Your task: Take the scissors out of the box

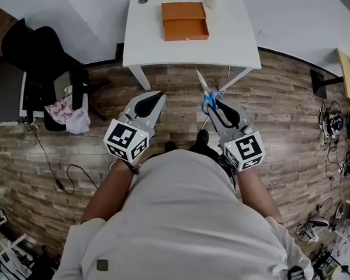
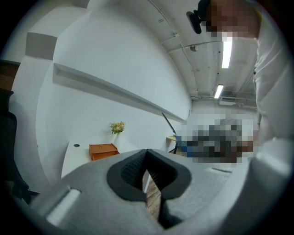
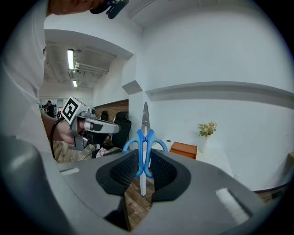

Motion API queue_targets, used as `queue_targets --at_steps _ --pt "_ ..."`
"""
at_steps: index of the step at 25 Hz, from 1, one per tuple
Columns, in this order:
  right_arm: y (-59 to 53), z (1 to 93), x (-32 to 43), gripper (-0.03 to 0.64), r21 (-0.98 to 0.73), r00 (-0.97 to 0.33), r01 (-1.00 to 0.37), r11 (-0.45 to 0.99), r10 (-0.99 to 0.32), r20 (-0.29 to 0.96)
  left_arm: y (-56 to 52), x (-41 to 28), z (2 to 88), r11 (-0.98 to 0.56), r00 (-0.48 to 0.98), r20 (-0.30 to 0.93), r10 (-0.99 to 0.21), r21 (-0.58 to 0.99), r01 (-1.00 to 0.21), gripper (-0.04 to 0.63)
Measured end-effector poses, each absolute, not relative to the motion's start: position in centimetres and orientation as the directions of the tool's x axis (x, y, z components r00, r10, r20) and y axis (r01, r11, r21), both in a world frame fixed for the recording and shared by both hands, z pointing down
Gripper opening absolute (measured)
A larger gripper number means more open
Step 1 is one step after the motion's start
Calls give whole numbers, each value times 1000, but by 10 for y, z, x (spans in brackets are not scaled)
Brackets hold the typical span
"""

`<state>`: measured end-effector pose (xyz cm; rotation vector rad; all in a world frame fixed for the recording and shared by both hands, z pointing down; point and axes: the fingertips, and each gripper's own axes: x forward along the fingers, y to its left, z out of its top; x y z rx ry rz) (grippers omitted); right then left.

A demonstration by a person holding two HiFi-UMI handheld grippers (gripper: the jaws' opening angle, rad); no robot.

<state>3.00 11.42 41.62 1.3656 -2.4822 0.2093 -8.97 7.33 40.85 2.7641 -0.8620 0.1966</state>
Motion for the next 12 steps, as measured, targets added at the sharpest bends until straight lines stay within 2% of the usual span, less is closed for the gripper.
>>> queue_targets --at_steps 12 --pt "95 416 61 98 10 -511 -841 542 -799 318 55 -58 410 -792 812 204 -548 187 -581 3"
